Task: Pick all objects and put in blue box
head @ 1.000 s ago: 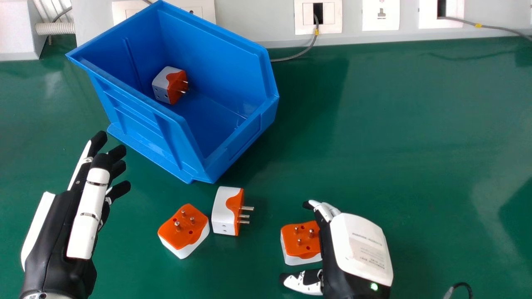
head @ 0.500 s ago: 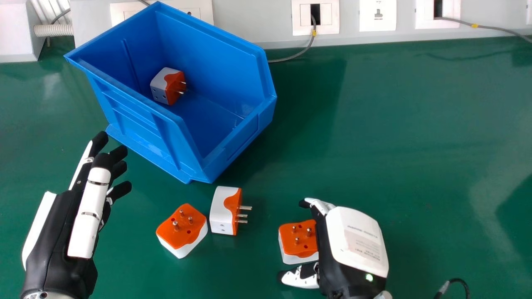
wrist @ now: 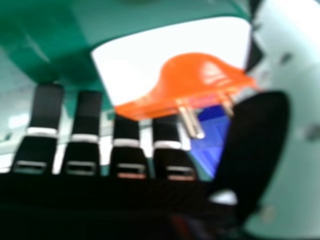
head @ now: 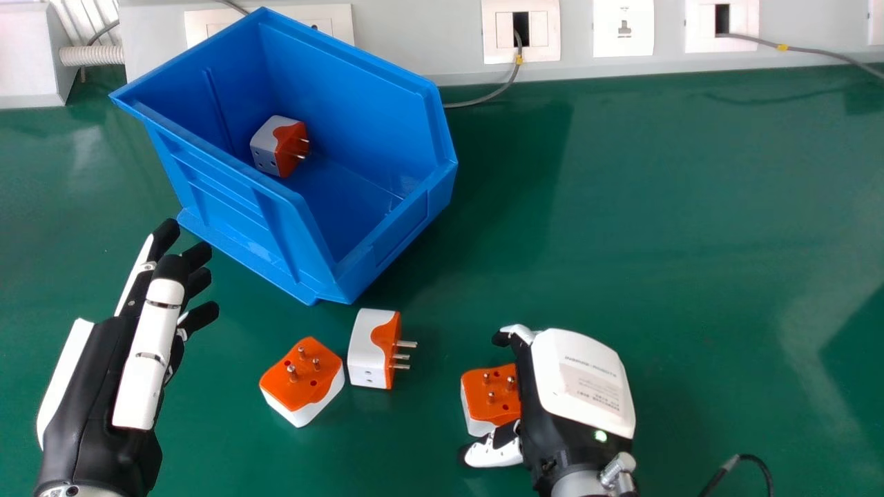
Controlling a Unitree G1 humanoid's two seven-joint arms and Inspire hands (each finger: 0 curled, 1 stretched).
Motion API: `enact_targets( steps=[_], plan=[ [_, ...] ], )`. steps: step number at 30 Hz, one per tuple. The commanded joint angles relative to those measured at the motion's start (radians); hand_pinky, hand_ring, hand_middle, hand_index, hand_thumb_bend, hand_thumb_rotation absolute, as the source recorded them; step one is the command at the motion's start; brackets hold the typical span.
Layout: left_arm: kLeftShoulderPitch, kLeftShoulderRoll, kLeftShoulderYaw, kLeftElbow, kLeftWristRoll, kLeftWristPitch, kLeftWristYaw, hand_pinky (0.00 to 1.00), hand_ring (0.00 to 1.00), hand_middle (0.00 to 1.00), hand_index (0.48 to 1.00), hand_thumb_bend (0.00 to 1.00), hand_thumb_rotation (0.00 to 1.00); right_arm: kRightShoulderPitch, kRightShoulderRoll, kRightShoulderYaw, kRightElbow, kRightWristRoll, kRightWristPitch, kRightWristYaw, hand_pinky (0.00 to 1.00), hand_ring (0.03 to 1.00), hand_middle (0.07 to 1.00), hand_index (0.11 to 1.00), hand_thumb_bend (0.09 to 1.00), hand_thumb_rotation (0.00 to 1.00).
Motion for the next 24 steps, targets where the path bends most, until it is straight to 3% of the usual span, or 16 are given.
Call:
enact_targets(
  steps=[1,9,24],
  plan=[
    [-0.005,0.007,0.004,-0.033,-0.008,-0.004,0.001,0.89,0.94,0.94,0.979,0.43,1.0,0.022,0.01,0.014,0.067,0.004,0.07,0.075,0.62,0.734,0.779,0.751,0.606,0.16],
    [-0.009,0.005,0.002,-0.03,-0.009,-0.005,0.001,0.89,0.94,0.94,0.981,0.43,1.0,-0.001,-0.003,0.039,0.044,-0.01,0.117,0.148,0.62,0.724,0.775,0.746,0.609,0.18],
    [-0.007,0.002,0.002,-0.029,-0.015,-0.006,-0.001,0.89,0.94,0.94,0.983,0.43,1.0,-0.009,-0.02,0.043,0.027,-0.011,0.104,0.187,0.6,0.708,0.747,0.659,0.599,0.16]
  ],
)
